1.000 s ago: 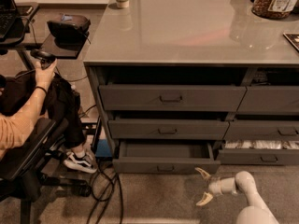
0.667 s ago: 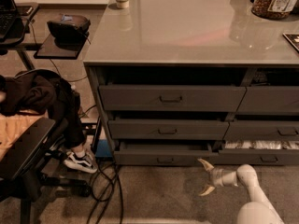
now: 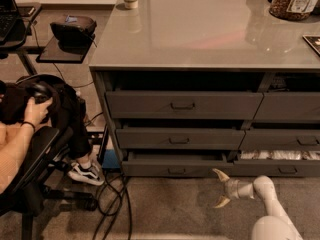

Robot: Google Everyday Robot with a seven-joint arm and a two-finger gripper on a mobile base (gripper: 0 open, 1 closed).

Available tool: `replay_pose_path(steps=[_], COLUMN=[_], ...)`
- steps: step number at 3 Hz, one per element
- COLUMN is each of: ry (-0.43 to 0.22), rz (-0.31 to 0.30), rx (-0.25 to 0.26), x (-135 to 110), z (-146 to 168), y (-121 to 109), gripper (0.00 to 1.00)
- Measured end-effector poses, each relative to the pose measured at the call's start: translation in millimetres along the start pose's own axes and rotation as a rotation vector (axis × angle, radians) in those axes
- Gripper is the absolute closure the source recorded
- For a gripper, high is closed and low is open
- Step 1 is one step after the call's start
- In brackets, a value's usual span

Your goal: Close bottom drawer

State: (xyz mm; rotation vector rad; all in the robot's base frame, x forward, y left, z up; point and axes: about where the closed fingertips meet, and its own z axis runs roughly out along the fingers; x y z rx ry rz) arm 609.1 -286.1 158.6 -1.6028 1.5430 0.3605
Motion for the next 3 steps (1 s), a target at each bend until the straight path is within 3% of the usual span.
replay_pose_path(steps=[2, 3], ry=[0.089, 0.101], rz=[-0.028, -0.036], rx=[0.042, 0.059], x=[14.4, 16.5], z=[1.4, -5.1], y=[-60.9, -69.7], gripper=[0.0, 0.0])
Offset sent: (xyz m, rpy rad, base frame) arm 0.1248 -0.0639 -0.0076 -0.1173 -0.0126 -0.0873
